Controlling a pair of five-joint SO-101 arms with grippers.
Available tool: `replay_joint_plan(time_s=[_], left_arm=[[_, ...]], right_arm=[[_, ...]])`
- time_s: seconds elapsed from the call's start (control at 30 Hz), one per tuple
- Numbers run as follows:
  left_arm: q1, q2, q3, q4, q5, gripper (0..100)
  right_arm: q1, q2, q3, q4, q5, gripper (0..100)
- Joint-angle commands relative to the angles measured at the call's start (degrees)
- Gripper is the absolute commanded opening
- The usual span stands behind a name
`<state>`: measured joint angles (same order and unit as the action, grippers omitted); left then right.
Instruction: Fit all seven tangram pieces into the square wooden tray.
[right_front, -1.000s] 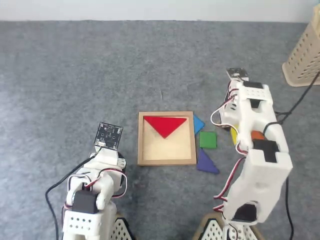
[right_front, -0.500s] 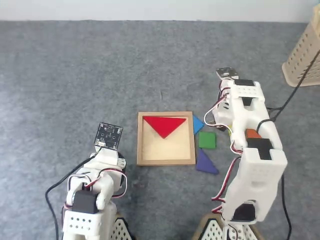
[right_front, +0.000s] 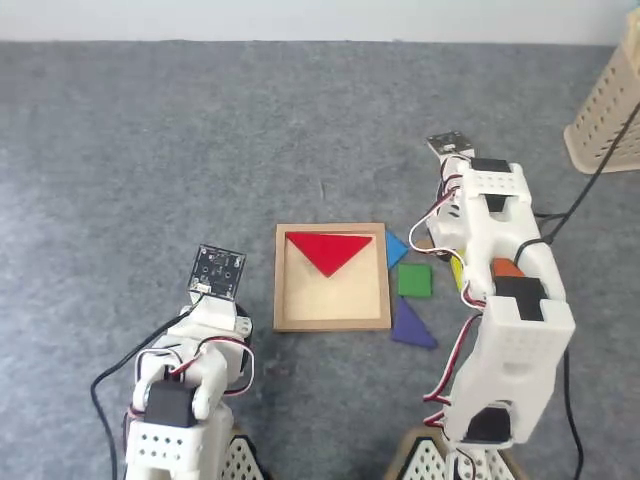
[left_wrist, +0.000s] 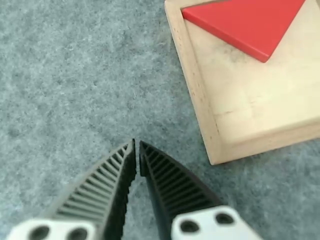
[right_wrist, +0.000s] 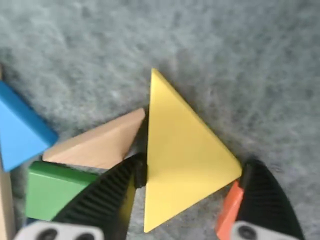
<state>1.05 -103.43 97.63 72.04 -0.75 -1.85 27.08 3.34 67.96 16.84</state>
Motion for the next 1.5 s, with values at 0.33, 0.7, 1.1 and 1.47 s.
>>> replay_joint_plan(time_s=[0.33,0.7,1.1,1.47], left_arm=[[-0.09,-1.23,-1.10,0.35,0.35,1],[-0.09,-1.23,-1.10,0.35,0.35,1],[-0.09,-1.23,-1.10,0.35,0.35,1],[-0.09,-1.23,-1.10,0.35,0.35,1]], right_arm=[[-3.74,-9.10,-0.88,4.88,-6.07,21.0],[-15.16,-23.60,4.22,9.10,-12.13,20.9],[-17.27,-28.53,7.82,9.19,-11.96,21.3],[-5.05,-21.67,9.05,3.65,-1.41,29.3]])
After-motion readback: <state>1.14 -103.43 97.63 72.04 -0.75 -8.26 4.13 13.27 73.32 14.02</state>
